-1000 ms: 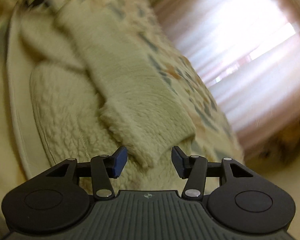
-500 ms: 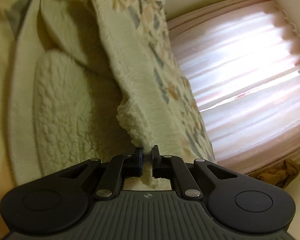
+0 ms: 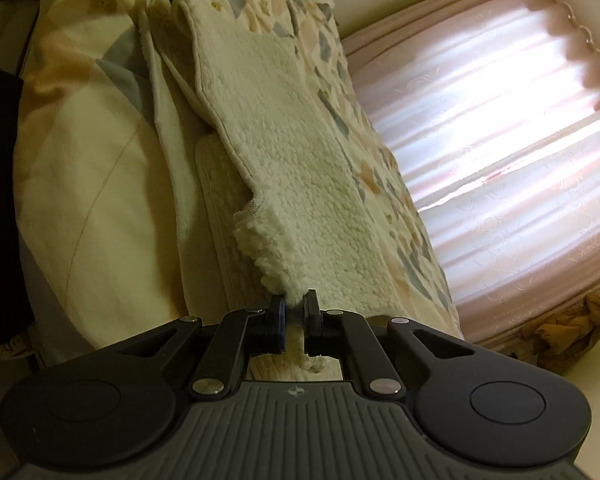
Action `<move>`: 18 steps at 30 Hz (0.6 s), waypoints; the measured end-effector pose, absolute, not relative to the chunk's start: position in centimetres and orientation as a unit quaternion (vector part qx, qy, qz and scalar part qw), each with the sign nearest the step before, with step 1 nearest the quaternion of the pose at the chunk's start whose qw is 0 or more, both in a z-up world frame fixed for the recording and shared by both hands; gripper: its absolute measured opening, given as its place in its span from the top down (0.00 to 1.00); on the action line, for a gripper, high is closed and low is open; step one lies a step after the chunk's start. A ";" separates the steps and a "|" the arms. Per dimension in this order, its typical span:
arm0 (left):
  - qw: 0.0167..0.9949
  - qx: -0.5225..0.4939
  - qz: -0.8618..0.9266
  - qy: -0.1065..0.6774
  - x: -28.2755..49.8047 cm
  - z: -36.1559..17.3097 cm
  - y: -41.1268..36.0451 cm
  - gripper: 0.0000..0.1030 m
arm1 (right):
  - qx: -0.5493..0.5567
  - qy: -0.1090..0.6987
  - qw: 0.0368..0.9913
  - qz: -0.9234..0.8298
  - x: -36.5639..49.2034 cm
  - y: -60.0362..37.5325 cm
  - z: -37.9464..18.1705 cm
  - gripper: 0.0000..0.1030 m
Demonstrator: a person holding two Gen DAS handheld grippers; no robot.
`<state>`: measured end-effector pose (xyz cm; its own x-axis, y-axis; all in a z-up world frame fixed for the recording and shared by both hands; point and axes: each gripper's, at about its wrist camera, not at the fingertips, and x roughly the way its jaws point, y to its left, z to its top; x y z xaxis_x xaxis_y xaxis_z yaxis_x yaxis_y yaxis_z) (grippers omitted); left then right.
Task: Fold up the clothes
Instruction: 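Lift the hem with both grippers and fold it over toward the collar, then open both grippers and release the folded hem onto the vest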
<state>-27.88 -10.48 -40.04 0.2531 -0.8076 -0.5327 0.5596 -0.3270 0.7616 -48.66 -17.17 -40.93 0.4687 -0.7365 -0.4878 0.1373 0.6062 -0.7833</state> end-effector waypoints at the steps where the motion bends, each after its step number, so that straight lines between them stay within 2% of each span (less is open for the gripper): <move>1: 0.568 0.551 -0.601 -0.112 -28.1 -40.4 -10.3 0.88 | -0.342 0.438 0.783 -0.278 -48.8 -16.6 -41.1 0.95; 6: 0.571 0.559 -0.592 -0.107 -28.2 -42.1 -10.8 0.85 | -0.347 0.465 0.767 -0.272 -47.8 -16.9 -42.6 0.92; 7: 0.572 0.559 -0.590 -0.109 -28.2 -42.2 -10.6 0.85 | -0.348 0.471 0.764 -0.273 -47.6 -16.9 -42.7 0.86; 8: 0.572 0.560 -0.589 -0.109 -28.1 -42.2 -10.3 0.84 | -0.351 0.475 0.759 -0.273 -47.4 -16.7 -42.9 0.74; 10: 0.573 0.559 -0.589 -0.104 -27.8 -41.8 -9.8 0.84 | -0.347 0.479 0.760 -0.270 -47.9 -16.3 -42.6 0.57; 12: 0.581 0.546 -0.599 -0.074 -26.7 -40.2 -8.8 0.83 | -0.329 0.479 0.768 -0.270 -48.6 -16.2 -41.8 0.57; 14: 0.590 0.528 -0.609 -0.042 -25.7 -38.5 -8.0 0.85 | -0.264 0.467 0.797 -0.278 -49.2 -17.0 -39.6 0.63; 15: 0.600 0.508 -0.617 -0.024 -25.1 -37.3 -7.8 0.91 | -0.228 0.452 0.815 -0.281 -49.4 -17.4 -38.4 0.65; 18: 0.632 0.429 -0.645 0.017 -24.1 -34.4 -8.2 0.93 | -0.121 0.387 0.866 -0.291 -49.7 -18.9 -35.2 0.66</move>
